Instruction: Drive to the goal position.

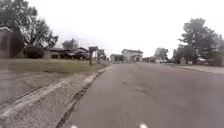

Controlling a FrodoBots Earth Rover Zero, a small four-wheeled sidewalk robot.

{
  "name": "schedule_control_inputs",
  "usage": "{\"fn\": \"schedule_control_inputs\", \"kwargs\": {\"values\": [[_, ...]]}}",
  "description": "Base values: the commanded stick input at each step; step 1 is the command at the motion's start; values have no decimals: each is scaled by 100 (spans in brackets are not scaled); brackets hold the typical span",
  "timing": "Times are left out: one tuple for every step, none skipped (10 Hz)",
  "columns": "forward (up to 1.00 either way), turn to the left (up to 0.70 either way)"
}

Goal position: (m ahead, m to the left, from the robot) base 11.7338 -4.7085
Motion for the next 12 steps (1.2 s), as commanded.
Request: {"fn": "schedule_control_inputs", "kwargs": {"values": [[100,0],[100,0],[100,0],[100,0],[100,0],[100,0],[100,0],[100,0],[100,0],[100,0],[100,0],[100,0]]}}
